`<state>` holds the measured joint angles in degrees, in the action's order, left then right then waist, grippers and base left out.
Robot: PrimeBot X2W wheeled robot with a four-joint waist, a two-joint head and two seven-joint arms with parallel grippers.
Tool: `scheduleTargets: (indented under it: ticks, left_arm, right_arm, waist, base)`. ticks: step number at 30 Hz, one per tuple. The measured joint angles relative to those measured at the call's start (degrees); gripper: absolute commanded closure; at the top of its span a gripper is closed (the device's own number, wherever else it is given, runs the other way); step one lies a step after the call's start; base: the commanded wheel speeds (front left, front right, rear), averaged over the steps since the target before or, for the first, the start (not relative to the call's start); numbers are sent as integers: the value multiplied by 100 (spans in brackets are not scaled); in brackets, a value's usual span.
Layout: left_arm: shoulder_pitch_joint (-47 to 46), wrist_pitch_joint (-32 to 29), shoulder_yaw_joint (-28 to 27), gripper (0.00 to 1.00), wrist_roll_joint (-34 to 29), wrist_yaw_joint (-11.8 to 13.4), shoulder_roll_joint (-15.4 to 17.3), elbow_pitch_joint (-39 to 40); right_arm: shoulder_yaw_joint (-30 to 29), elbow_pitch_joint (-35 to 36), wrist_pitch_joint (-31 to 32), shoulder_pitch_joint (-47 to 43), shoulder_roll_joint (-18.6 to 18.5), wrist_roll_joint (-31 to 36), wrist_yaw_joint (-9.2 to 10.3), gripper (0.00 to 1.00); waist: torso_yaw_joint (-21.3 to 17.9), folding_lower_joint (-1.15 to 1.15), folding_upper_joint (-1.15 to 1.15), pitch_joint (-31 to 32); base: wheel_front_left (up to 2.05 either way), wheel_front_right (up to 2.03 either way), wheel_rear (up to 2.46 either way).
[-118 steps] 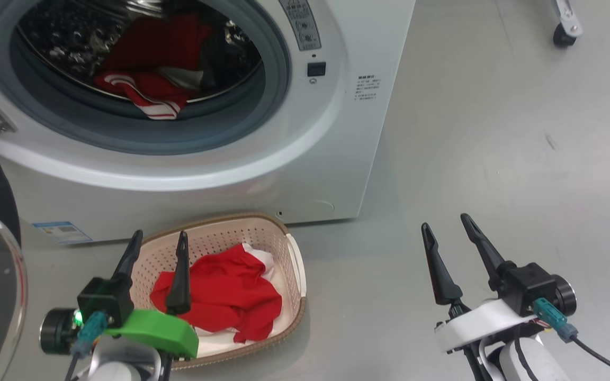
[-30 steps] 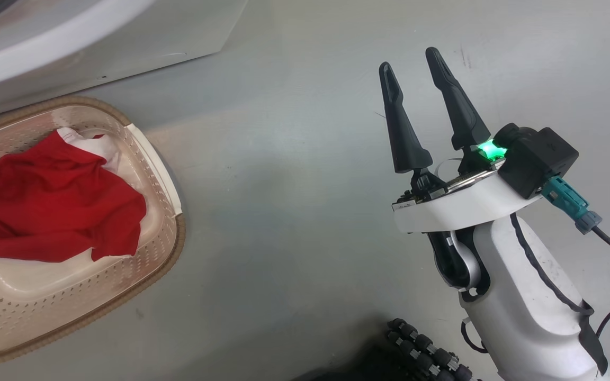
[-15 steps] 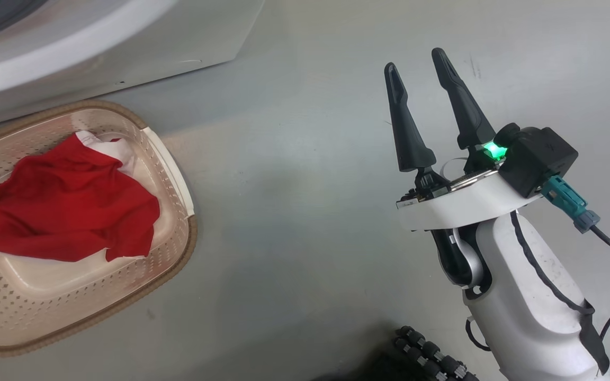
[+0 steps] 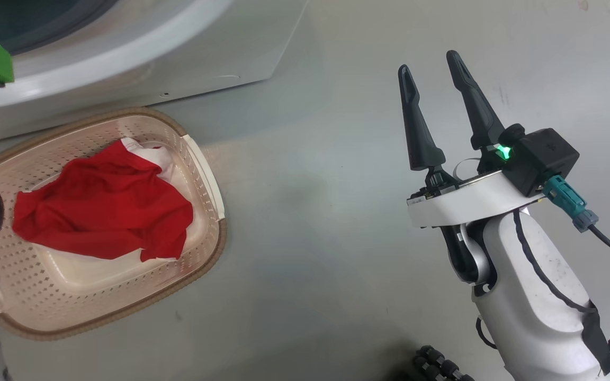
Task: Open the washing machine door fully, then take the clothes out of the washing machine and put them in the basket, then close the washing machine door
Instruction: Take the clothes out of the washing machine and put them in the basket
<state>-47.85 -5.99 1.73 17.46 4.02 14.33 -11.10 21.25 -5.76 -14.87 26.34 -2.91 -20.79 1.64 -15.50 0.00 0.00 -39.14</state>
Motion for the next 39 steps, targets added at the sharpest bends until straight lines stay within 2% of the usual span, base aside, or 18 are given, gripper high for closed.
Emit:
scheduleTargets:
  ticks: [14,25,39]
  left_arm:
    - [1713,1152,-58,0,3,132,-605,312]
    - [3046,1637,229,0,10,133,-996,427]
    - [4267,1825,449,0,118,132,-1036,516]
  right_arm:
    - [-236,-281,0,-388,-8,290,-57,0]
    - [-408,-472,0,-840,-102,383,-103,0]
    - [-543,-621,0,-1551,-118,385,-101,0]
  waist:
    - [403,0,0,643]
    - [715,0,0,1352]
    - [1072,0,0,2362]
  base:
    - [0,0,0]
    - [0,0,0]
    - [0,0,0]
